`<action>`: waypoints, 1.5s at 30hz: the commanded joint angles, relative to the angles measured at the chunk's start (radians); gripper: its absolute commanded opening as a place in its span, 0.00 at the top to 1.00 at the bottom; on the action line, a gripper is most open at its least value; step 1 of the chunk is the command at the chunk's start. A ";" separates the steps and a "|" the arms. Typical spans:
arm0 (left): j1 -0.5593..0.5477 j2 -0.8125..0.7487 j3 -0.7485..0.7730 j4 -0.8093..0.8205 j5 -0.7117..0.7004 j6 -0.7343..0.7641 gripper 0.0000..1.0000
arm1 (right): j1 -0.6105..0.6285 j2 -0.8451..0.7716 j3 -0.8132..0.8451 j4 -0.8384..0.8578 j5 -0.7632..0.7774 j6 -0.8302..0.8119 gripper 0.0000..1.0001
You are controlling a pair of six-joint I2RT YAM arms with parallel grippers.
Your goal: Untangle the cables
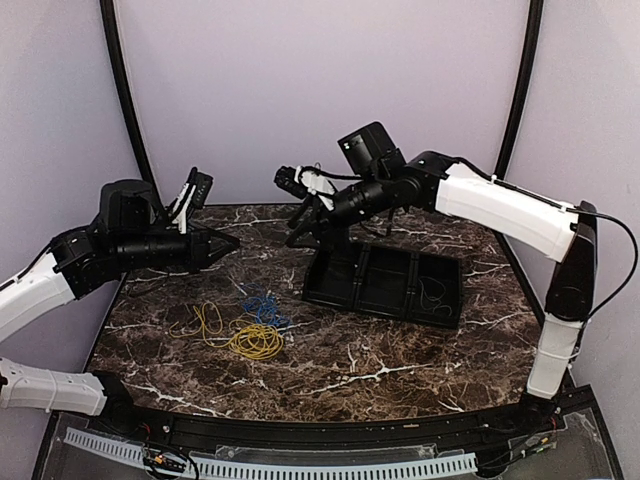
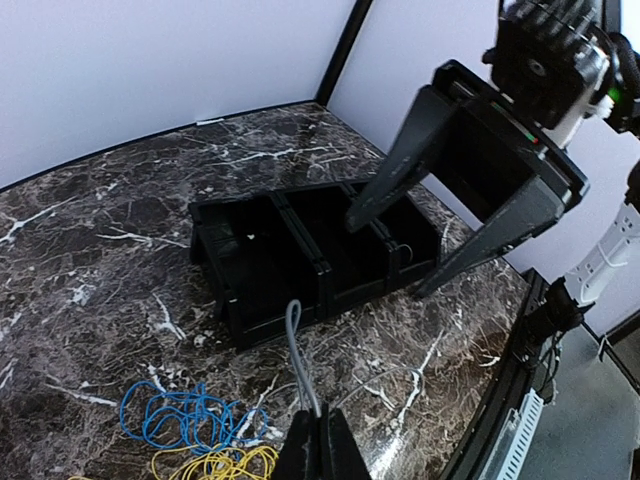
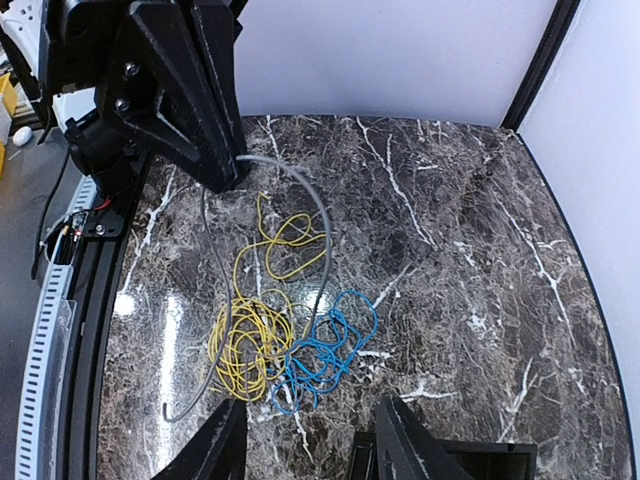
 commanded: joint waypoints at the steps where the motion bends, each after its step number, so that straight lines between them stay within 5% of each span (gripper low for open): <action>1: 0.003 -0.032 -0.046 0.142 0.184 0.030 1.00 | 0.006 0.057 0.043 0.028 -0.111 0.075 0.51; 10: 0.001 -0.034 -0.098 0.244 0.307 -0.012 1.00 | 0.006 0.115 0.103 0.025 -0.206 0.123 0.51; 13: 0.001 -0.028 -0.109 0.263 0.316 -0.021 1.00 | 0.006 0.128 0.106 0.024 -0.218 0.133 0.59; 20: 0.001 -0.019 -0.107 0.249 0.285 -0.011 1.00 | 0.002 0.111 0.100 0.023 -0.204 0.128 1.00; 22: 0.001 -0.017 -0.104 0.232 0.247 0.001 1.00 | -0.009 0.090 0.083 0.019 -0.188 0.123 1.00; 24: 0.001 -0.013 -0.098 0.206 0.193 0.018 0.88 | -0.030 0.051 0.035 0.011 -0.179 0.111 1.00; 27: 0.001 -0.007 -0.092 0.173 0.096 0.041 0.53 | -0.082 -0.033 -0.059 0.020 -0.152 0.100 1.00; 30: 0.001 0.003 -0.084 0.169 -0.024 0.055 0.32 | -0.154 -0.116 -0.152 0.021 -0.118 0.088 1.00; 40: 0.009 0.167 -0.026 0.251 -0.459 0.132 0.28 | -0.517 -0.354 -0.456 0.021 -0.124 0.076 1.00; 45: 0.068 0.170 -0.083 0.319 -0.445 0.136 0.30 | -0.653 -0.461 -0.585 0.013 -0.124 0.076 1.00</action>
